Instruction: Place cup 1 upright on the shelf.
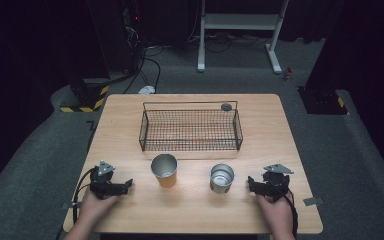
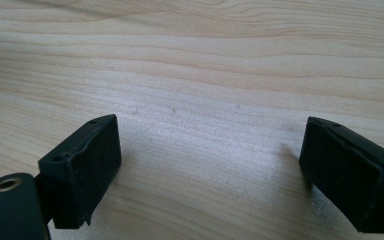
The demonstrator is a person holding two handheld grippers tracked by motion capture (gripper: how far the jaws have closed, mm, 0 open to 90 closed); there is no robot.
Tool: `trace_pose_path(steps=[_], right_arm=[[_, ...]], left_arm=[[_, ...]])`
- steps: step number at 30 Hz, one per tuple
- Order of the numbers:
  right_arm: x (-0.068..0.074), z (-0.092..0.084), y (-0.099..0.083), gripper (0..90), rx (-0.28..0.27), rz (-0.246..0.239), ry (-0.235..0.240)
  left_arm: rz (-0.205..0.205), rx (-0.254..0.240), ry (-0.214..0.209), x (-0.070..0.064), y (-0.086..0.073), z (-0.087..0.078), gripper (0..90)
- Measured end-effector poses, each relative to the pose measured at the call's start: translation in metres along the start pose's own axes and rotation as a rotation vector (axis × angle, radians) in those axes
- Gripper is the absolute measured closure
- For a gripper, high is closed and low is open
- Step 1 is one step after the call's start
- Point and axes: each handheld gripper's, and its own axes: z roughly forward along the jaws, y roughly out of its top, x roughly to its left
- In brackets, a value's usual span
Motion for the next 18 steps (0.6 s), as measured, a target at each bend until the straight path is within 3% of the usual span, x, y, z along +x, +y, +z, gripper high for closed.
trace_pose_path(steps=[18], right_arm=[[0.0004,-0.0001,-0.0005,9.6,-0.002,-0.006,0.004]], left_arm=[[0.001,0.000,0.003,-0.0009,0.0000,0.0002,0.5]])
